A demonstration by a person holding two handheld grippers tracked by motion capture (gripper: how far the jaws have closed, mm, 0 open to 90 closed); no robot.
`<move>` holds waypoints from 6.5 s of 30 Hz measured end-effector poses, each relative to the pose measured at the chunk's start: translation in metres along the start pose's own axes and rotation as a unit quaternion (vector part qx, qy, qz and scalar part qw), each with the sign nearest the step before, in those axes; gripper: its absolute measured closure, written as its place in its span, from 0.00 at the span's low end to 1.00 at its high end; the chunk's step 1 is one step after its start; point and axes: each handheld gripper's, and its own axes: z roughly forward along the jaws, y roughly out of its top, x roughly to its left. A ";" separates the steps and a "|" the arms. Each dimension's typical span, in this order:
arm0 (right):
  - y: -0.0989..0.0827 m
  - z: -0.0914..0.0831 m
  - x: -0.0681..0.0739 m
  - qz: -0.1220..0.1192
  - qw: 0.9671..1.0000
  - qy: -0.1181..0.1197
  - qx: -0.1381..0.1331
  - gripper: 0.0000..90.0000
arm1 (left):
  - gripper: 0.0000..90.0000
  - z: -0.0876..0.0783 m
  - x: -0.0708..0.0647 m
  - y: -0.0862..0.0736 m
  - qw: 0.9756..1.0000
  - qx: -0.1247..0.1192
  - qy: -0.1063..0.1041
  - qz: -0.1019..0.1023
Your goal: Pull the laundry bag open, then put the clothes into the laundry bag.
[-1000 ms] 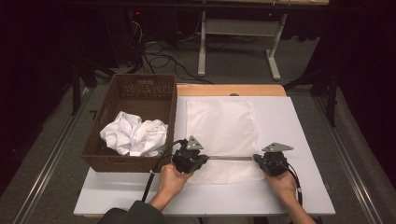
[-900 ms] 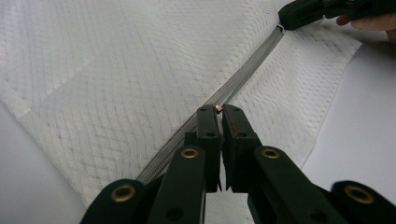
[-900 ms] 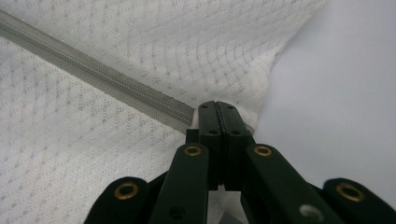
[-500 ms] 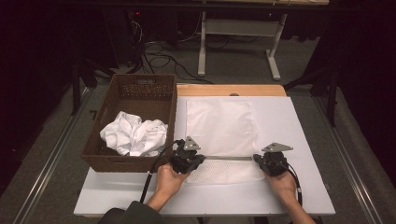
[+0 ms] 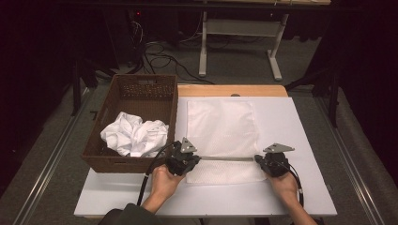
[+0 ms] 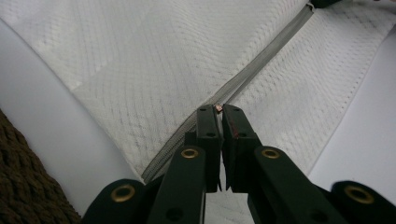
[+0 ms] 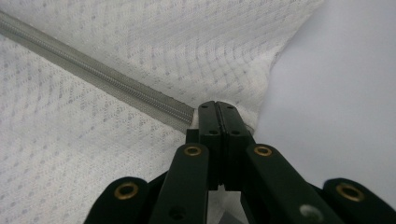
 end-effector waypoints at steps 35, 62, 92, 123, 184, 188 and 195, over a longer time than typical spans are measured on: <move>-0.001 0.000 0.000 0.006 1.000 -0.002 -0.003 1.00 | 0.96 0.006 -0.001 -0.023 0.996 0.056 0.074 -0.004; -0.001 -0.005 0.005 -0.007 1.000 -0.007 -0.019 0.85 | 0.73 0.009 -0.003 -0.024 0.996 0.065 0.064 -0.005; 0.000 -0.009 0.007 -0.002 0.999 0.003 -0.046 0.62 | 0.53 0.010 -0.022 -0.018 1.000 0.003 -0.014 -0.006; 0.022 -0.007 0.031 -0.021 0.996 0.084 -0.032 0.53 | 0.49 0.036 -0.032 -0.023 0.999 0.044 -0.012 0.011; 0.065 0.049 0.067 -0.132 0.986 0.100 0.028 0.98 | 0.44 0.038 -0.034 -0.026 0.999 0.033 -0.010 0.028; 0.069 0.047 0.065 -0.121 0.987 0.104 0.017 0.98 | 0.44 0.038 -0.034 -0.026 0.999 0.031 -0.007 0.025; 0.074 0.037 0.064 -0.119 0.987 0.104 0.006 0.98 | 0.45 0.038 -0.035 -0.028 0.999 0.023 -0.005 0.022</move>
